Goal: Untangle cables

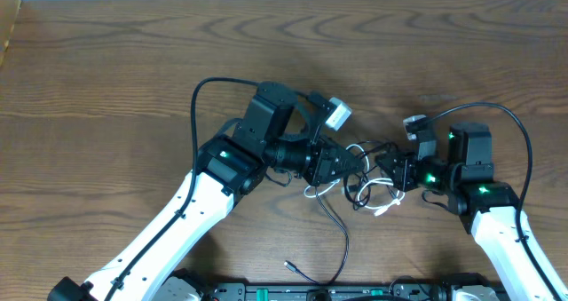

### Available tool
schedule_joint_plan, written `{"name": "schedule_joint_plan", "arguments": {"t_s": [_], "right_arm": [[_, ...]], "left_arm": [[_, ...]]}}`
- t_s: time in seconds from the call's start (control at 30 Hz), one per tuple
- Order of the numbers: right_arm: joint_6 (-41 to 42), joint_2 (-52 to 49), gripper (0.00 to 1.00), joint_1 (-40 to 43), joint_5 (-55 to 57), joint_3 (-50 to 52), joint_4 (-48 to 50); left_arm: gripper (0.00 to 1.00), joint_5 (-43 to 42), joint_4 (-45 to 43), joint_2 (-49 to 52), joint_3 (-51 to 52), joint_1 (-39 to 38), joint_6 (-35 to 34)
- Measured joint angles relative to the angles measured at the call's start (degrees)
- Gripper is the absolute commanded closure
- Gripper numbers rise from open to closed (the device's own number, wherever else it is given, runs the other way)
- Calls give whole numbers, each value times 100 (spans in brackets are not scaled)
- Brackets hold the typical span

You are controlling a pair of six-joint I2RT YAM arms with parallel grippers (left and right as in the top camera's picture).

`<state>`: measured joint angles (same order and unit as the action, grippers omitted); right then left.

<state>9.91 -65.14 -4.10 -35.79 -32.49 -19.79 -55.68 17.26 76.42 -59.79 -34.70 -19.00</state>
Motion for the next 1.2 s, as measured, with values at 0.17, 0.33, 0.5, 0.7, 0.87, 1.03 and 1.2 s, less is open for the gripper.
{"name": "schedule_joint_plan", "arguments": {"t_s": [0.17,0.33,0.5,0.7,0.87,1.03,1.2], "right_arm": [[326,0,99,-11,1038,0,-485],[474,0,96,-9,1681,0,-660],[1040,0,96,-9,3204,-2,-1399],[1587,-4,78,13,4572,-2,-1808],[1394,-4,51,17,3845,-2,-1648],[1036,-4,40,15,2669,-2,-1792],[859,-4,36,15,2199,-2,-2142]], "left_arm": [[89,664,741,0,0,0,125],[93,1276,1266,0,0,2,149],[92,1657,1451,0,0,7,170],[92,1816,1556,0,0,96,264],[75,1869,1554,0,0,136,306],[73,2004,1556,46,0,131,299],[69,2100,1556,389,0,127,299]]}}
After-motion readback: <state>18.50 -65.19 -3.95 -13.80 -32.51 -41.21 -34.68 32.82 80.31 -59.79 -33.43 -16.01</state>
